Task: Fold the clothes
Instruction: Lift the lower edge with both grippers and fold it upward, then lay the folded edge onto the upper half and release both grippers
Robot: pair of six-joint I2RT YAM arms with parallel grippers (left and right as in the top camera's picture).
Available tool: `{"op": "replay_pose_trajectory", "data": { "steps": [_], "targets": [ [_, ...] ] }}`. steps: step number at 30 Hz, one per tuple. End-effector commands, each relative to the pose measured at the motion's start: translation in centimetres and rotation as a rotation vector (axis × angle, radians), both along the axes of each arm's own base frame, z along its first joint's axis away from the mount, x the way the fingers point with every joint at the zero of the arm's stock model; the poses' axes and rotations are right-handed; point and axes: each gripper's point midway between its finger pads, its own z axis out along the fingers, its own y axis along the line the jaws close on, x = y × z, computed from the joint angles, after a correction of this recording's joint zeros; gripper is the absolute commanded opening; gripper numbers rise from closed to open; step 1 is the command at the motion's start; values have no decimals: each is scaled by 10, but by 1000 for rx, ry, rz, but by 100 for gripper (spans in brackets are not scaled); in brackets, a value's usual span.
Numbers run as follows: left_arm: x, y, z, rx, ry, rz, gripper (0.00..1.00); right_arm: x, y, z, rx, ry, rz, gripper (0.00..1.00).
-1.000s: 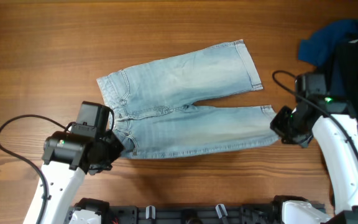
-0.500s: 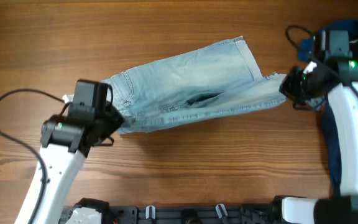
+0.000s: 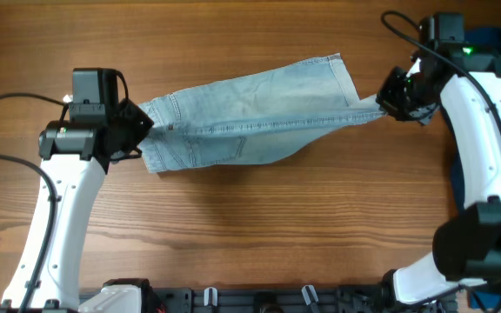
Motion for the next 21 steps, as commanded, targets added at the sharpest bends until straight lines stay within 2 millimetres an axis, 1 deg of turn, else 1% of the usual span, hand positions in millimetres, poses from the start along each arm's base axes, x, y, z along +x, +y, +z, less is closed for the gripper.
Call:
{"op": "replay_pose_trajectory", "data": {
  "steps": [1, 3, 6, 9, 13, 16, 18, 21],
  "targets": [
    [18, 29, 4, 109, -36, 53, 10, 18, -25, -12, -75, -3, -64, 4],
    [28, 30, 5, 109, -70, 56, 9, 27, -22, -17, -50, -19, -74, 4],
    [38, 31, 8, 111, -107, 61, 5, 39, -19, -19, -46, -55, -78, 4],
    [44, 31, 3, 111, -103, 64, 5, 50, -15, -18, -41, -94, -87, 4],
    [46, 39, -14, 148, -58, 84, 4, 61, -9, -15, -40, -142, -74, 4],
    [44, 44, -23, 177, -21, 97, 4, 69, -4, -12, -39, -172, -62, 4],
    [44, 46, -28, 188, -5, 102, 4, 74, 0, -10, -42, -196, -54, 4],
    [45, 47, -31, 188, 2, 102, 4, 75, 1, -11, -49, -195, -81, 4]
  ]
}}
